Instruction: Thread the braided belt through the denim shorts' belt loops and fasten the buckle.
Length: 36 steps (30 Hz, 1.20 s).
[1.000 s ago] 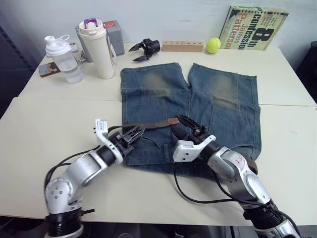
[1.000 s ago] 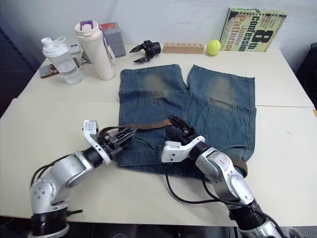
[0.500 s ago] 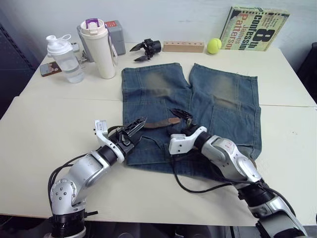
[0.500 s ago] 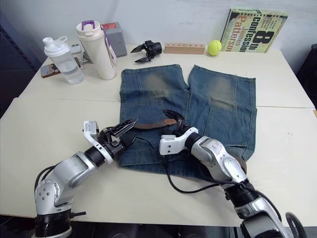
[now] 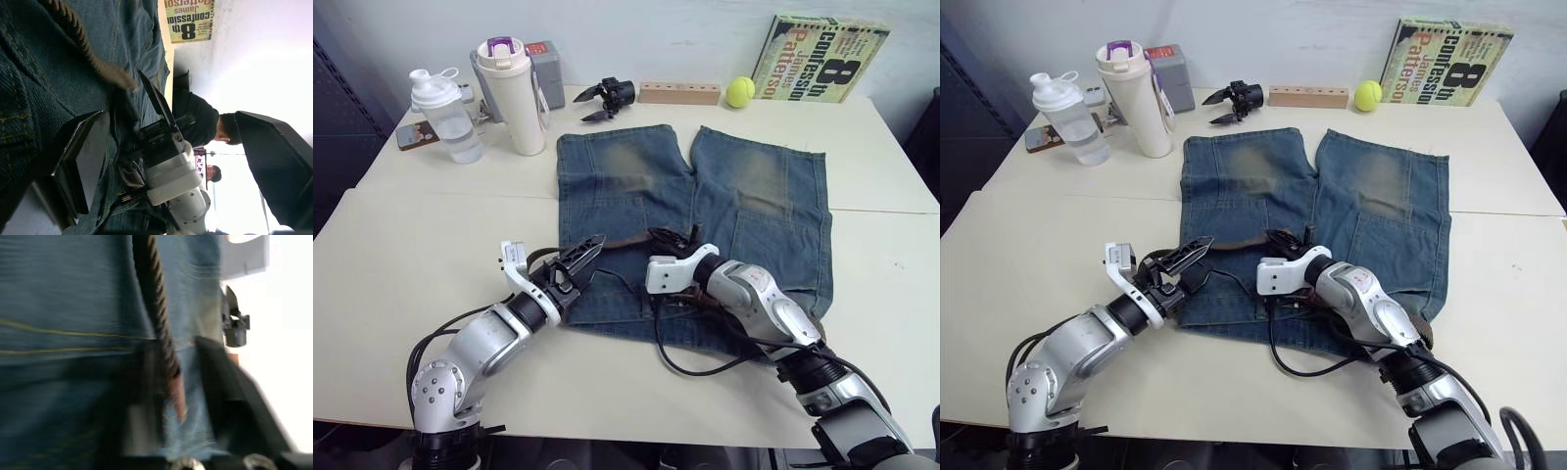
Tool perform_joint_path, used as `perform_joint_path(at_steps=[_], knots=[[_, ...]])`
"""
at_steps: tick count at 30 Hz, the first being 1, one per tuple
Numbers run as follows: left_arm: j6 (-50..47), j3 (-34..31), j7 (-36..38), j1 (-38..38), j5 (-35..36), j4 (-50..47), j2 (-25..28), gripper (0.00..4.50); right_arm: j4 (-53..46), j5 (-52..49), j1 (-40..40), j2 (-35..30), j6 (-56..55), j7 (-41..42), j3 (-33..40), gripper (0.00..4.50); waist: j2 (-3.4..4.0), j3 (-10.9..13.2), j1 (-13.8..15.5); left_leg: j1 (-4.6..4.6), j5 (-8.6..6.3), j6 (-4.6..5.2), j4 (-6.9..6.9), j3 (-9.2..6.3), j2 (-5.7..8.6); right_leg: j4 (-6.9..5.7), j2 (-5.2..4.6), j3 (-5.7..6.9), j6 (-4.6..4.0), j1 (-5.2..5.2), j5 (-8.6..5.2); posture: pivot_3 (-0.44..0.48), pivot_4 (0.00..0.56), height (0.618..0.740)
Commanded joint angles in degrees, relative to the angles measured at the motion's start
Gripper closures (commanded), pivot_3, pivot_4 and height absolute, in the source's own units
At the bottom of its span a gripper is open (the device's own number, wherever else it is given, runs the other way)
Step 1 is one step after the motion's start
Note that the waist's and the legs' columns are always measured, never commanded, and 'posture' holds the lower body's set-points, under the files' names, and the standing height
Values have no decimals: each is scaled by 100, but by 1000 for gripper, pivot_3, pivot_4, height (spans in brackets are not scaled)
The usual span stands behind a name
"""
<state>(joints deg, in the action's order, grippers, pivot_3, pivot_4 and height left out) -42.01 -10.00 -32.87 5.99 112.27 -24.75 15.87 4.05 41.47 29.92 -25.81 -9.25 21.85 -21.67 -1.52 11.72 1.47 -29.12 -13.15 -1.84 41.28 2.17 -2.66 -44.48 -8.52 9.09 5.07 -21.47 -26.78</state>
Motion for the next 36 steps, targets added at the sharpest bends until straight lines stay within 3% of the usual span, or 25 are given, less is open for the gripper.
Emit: perform_joint_path(at_steps=[1, 11, 14, 20, 30, 36], knots=[[-19, 108, 92, -7, 73, -303, 100, 0, 59, -30, -289, -2, 104, 206, -173, 4446, -8, -6, 4, 0, 0, 0, -1, 0, 0, 1, 1, 0, 0, 0, 0, 0, 150, 657], [36, 144, 127, 45, 73, -208, 92, 0, -398, 47, -390, -71, 160, 106, -92, 4446, -9, -6, 5, 0, 0, 0, -5, -1, 0, 5, 0, 1, 0, 0, 0, 0, 150, 657], [17, 132, 158, 36, 73, -156, 107, 0, -374, -337, -431, 1, -31, 212, -82, 3510, -10, -6, 8, -1, 0, 0, -5, 0, 0, 6, 0, 2, 0, 0, 0, 0, 150, 657], [-36, 137, 271, 63, 73, -129, 156, 0, 178, -310, 49, 178, 15, 223, -180, 543, -9, -6, -39, 3, 0, 0, -5, 1, 0, 3, 6, 0, 0, 0, 0, 0, 150, 657], [-78, 175, 346, 58, 73, -100, 194, 0, 1185, -245, 1220, 263, 479, 808, -258, 543, -9, -6, -4, 0, 1, -2, -5, -2, -2, 3, -2, 1, -1, -2, -1, 0, 150, 657], [-72, 209, 400, 29, 73, -125, 199, 0, 1753, -186, 1491, 327, 512, 964, -543, 543, -9, -6, -10, 1, 1, -1, -5, -1, -2, 1, 0, 1, -1, -2, 0, 0, 150, 657]])
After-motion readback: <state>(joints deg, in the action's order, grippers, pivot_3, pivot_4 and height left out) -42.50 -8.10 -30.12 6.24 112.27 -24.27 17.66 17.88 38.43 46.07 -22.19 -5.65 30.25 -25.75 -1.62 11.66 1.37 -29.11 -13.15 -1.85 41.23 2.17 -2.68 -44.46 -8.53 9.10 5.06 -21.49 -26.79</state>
